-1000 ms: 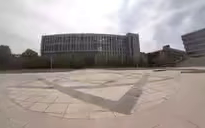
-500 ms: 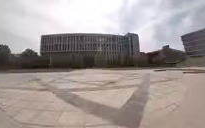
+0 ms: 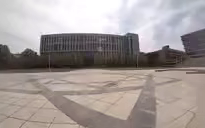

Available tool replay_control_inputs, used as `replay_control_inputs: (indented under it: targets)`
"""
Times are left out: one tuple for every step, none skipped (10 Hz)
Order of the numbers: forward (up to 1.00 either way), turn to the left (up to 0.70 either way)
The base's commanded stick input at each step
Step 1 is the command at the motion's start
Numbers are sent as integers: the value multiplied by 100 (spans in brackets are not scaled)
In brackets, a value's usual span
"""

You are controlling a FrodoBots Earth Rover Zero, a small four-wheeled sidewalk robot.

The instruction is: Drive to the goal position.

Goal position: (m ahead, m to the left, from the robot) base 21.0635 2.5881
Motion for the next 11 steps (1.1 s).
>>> replay_control_inputs:
  targets:
    - [70, 0]
    - [70, 0]
    - [70, 0]
    - [70, 0]
    - [70, 0]
    - [70, 0]
    - [70, 0]
    - [70, 0]
    - [70, 0]
    - [70, 0]
    - [70, 0]
